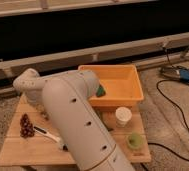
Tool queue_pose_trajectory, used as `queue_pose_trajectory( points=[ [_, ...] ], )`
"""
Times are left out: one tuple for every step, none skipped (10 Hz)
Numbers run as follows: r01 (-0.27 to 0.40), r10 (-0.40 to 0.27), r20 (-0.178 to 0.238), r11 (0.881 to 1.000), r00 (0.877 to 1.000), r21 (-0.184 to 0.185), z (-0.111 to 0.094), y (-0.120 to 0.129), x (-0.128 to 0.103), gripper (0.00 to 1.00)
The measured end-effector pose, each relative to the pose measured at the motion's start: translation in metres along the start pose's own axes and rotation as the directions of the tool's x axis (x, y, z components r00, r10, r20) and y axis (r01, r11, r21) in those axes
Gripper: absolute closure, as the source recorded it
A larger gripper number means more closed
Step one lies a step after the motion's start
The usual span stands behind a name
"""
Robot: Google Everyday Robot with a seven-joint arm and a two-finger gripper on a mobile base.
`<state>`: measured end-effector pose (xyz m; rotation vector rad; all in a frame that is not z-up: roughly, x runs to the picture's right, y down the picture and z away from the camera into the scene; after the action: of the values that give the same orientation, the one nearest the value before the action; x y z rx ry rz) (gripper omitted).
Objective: Place fork in paper cup
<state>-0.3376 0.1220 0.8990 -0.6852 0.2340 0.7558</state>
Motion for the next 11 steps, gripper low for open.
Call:
queue_pose_trajectory(
  points=[
    [0.000,0.000,-0.003,1.000,1.000,0.000,0.001,0.000,0.001,0.96],
    [0.000,0.000,-0.005,1.000,1.000,0.000,0.001,0.001,0.002,1.00],
    [0.000,0.000,-0.007,1.000,1.000,0.000,0.001,0.000,0.004,1.00],
    [0.000,0.000,-0.008,1.000,1.000,0.001,0.000,0.000,0.005,1.00],
    [-0.001,0.001,-0.008,1.000,1.000,0.003,0.000,0.000,0.006,1.00],
    [-0.001,0.001,-0.008,1.000,1.000,0.004,-0.002,-0.001,0.007,1.00],
    [-0.002,0.002,-0.007,1.000,1.000,0.007,-0.004,-0.002,0.008,1.00],
    [-0.001,0.002,-0.003,1.000,1.000,0.012,-0.006,-0.003,0.008,1.00],
    [-0.003,0.003,0.003,1.000,1.000,0.016,-0.010,-0.005,0.008,1.00],
    [-0.004,0.004,0.012,1.000,1.000,0.019,-0.015,-0.006,0.008,1.00],
    [-0.006,0.005,0.023,1.000,1.000,0.024,-0.020,-0.009,0.007,1.00]
  ],
)
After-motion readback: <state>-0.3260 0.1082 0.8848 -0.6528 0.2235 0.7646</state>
